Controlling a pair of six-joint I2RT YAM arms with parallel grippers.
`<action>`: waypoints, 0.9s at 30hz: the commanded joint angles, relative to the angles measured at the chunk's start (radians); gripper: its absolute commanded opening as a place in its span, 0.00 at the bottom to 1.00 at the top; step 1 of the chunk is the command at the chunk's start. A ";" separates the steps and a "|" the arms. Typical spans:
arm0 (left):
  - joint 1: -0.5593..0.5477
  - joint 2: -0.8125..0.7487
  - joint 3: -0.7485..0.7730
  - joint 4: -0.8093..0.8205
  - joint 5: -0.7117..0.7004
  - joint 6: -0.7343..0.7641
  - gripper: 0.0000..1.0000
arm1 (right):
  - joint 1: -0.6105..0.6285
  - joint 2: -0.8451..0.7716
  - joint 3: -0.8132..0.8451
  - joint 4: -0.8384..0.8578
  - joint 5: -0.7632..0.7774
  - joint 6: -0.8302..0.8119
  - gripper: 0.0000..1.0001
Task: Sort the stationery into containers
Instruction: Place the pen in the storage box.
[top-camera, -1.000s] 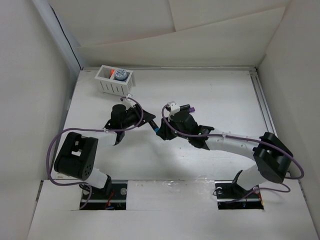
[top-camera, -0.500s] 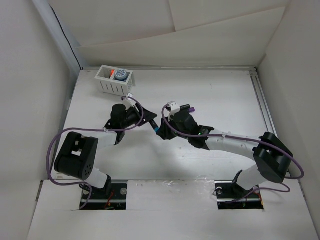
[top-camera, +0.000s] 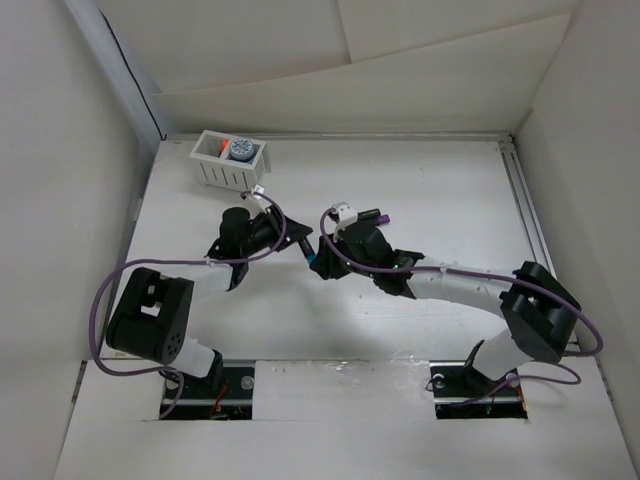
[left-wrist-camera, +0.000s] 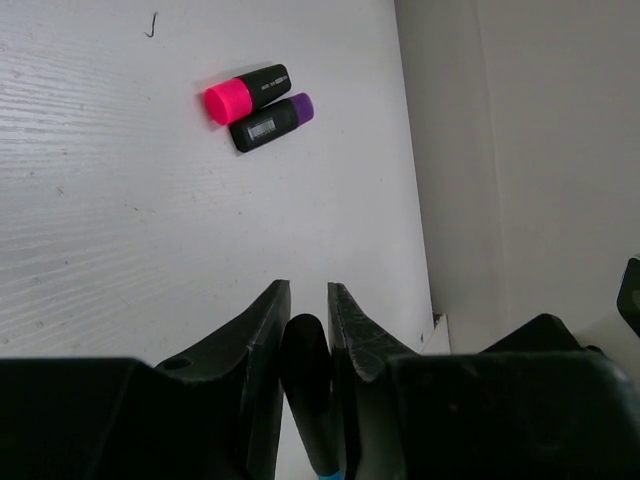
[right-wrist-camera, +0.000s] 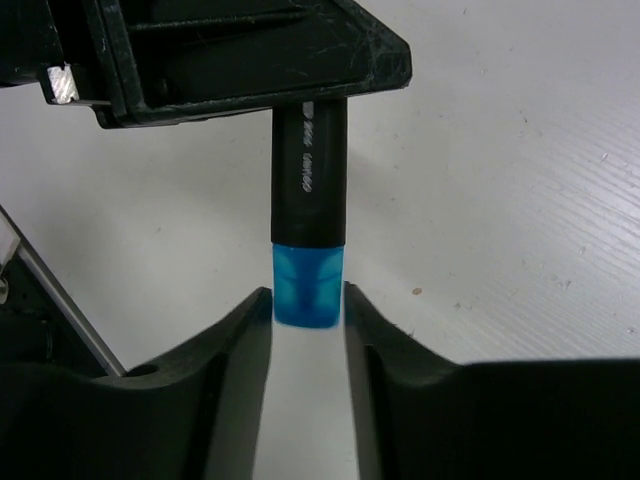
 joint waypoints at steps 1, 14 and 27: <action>-0.007 -0.040 0.024 0.002 -0.003 0.020 0.02 | 0.007 -0.008 0.053 0.071 0.032 0.001 0.41; 0.039 -0.079 0.105 -0.099 -0.060 0.058 0.00 | 0.007 -0.209 0.009 0.021 0.074 -0.028 0.75; 0.172 -0.042 0.582 -0.478 -0.353 0.178 0.00 | -0.077 -0.412 -0.131 -0.024 0.080 -0.037 0.76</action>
